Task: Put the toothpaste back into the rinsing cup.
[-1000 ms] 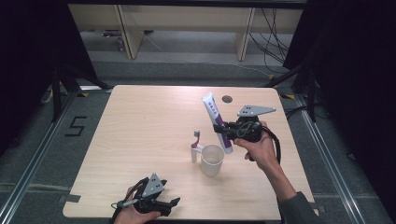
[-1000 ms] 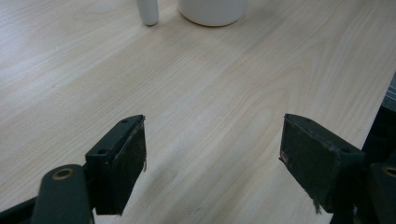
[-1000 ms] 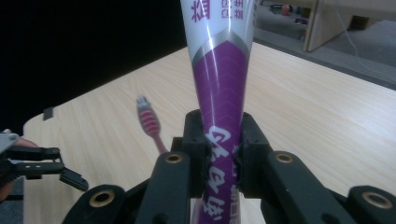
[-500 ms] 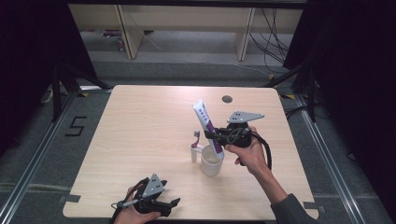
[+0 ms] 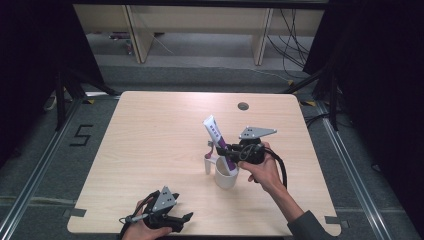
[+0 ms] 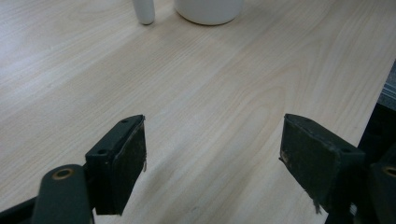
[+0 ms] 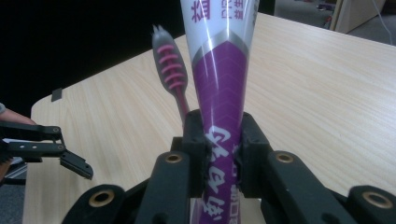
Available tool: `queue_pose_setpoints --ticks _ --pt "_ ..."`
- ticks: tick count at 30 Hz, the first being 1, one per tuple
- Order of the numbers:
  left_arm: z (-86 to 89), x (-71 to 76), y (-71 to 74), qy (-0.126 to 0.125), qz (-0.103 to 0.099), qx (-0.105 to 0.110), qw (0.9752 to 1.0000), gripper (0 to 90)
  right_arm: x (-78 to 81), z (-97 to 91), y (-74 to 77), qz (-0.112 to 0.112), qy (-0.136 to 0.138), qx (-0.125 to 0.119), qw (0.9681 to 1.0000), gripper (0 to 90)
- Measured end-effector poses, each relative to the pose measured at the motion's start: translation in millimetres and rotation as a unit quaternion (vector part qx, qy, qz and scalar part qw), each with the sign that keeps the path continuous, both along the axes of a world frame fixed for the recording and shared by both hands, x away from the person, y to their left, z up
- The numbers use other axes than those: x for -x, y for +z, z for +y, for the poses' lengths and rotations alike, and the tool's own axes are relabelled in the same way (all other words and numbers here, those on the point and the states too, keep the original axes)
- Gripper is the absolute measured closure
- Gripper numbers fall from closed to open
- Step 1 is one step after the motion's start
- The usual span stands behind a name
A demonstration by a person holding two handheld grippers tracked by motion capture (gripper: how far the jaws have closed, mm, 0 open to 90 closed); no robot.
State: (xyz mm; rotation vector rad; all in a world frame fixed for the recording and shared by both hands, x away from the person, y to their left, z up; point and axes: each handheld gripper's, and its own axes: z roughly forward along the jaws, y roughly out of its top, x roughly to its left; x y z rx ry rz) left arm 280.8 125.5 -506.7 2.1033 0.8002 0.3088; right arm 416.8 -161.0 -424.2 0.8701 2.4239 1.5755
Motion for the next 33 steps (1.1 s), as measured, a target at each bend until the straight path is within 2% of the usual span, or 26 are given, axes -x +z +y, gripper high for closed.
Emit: queue_pose_setpoints --ticks 2,4,5,6,7,8,9,10,11,12,13,17,18,19,20,21,22,23,24,26,27,28,30,32,33 --pt "0.3 -0.2 0.5 -0.002 0.004 -0.003 1.0000 22.3 0.1 -0.6 -2.3 0.003 0.001 0.000 1.0000 76.9" --pt "0.3 0.2 0.0 -0.002 0.002 -0.001 1.0000 22.3 0.0 -0.3 -4.9 -0.012 -0.003 0.003 0.9999 76.9" --pt "0.3 0.0 0.1 -0.002 0.002 -0.001 1.0000 22.3 2.4 -0.5 -4.4 0.008 -0.003 0.007 0.9999 76.9" --pt "0.3 -0.4 0.2 -0.001 0.002 -0.001 1.0000 22.3 1.4 -0.8 -5.2 -0.006 0.000 0.011 0.9999 76.9" --pt "0.1 -0.1 0.1 0.000 0.001 -0.001 1.0000 22.3 0.0 -0.6 -7.3 -0.010 0.006 0.009 0.9999 76.9" --pt "1.1 0.0 0.6 -0.005 0.001 -0.006 1.0000 22.3 0.0 -1.0 -8.0 -0.009 0.008 0.017 0.9998 76.8" --pt "1.4 -0.1 0.8 -0.006 0.001 -0.007 1.0000 22.3 0.4 0.5 -10.4 -0.002 0.009 0.011 0.9999 76.8" --pt "0.3 0.0 0.2 0.000 -0.001 -0.001 1.0000 22.3 0.5 -0.2 -10.6 -0.011 0.008 0.023 0.9996 76.7" --pt "1.6 -0.8 0.8 -0.002 -0.003 -0.013 0.9999 22.3 1.1 0.2 -11.8 -0.016 0.008 0.030 0.9994 76.7" --pt "1.4 -0.9 0.6 -0.002 -0.003 -0.012 0.9999 22.3 3.0 1.6 -13.2 -0.001 0.004 0.028 0.9996 76.7" --pt "0.9 -0.1 0.6 -0.004 0.000 -0.006 1.0000 22.3 2.7 1.5 -13.3 -0.004 0.007 0.025 0.9996 76.7" --pt "0.4 0.0 0.7 -0.001 0.002 -0.003 1.0000 22.3 3.4 0.4 -12.5 -0.013 0.011 0.034 0.9993 76.6" --pt "1.2 -0.2 0.9 -0.005 0.001 -0.007 1.0000 22.3 3.9 0.3 -12.3 -0.010 0.012 0.036 0.9992 76.5" --pt "0.5 0.2 0.3 -0.002 0.001 -0.002 1.0000 22.3 4.4 0.3 -11.8 -0.009 0.014 0.037 0.9992 76.5" --pt "0.3 0.2 0.2 -0.002 0.001 -0.001 1.0000 22.3 4.7 -0.2 -11.2 -0.021 0.010 0.045 0.9987 76.5" --pt "0.1 0.1 0.5 -0.001 0.002 -0.002 1.0000 22.3 5.3 0.3 -11.3 -0.025 0.009 0.043 0.9987 76.5" --pt "0.1 0.0 0.5 -0.001 0.003 -0.003 1.0000 22.3 5.9 0.4 -10.9 -0.013 0.016 0.045 0.9988 76.5" --pt "0.2 0.2 0.3 -0.002 0.001 -0.002 1.0000 22.3 5.8 0.4 -10.9 -0.024 0.015 0.048 0.9984 76.5" --pt "1.1 0.2 0.9 -0.006 0.002 -0.008 1.0000 22.3 8.4 0.6 -10.5 -0.019 0.006 0.050 0.9985 76.4" --pt "0.3 -0.1 0.4 -0.003 0.001 -0.001 1.0000 22.4 8.4 -0.4 -10.4 -0.027 0.014 0.060 0.9977 76.4" --pt "0.2 -0.1 0.5 -0.002 0.002 0.000 1.0000 22.3 8.4 0.4 -11.7 -0.027 0.024 0.059 0.9976 76.3" --pt "0.2 -0.1 0.6 -0.002 0.002 -0.001 1.0000 22.3 9.5 0.1 -11.6 -0.022 0.020 0.064 0.9975 76.3" --pt "1.1 0.2 0.9 -0.006 0.002 -0.008 0.9999 22.3 11.3 -1.5 -12.9 -0.029 0.011 0.069 0.9971 76.3" --pt "0.1 0.1 0.4 -0.002 0.002 -0.002 1.0000 22.3 14.3 -2.5 -12.6 -0.021 0.012 0.070 0.9973 76.4" --pt "0.0 0.0 0.3 -0.002 0.003 -0.002 1.0000 22.3 13.8 -3.2 -12.5 -0.025 0.016 0.071 0.9970 76.4"
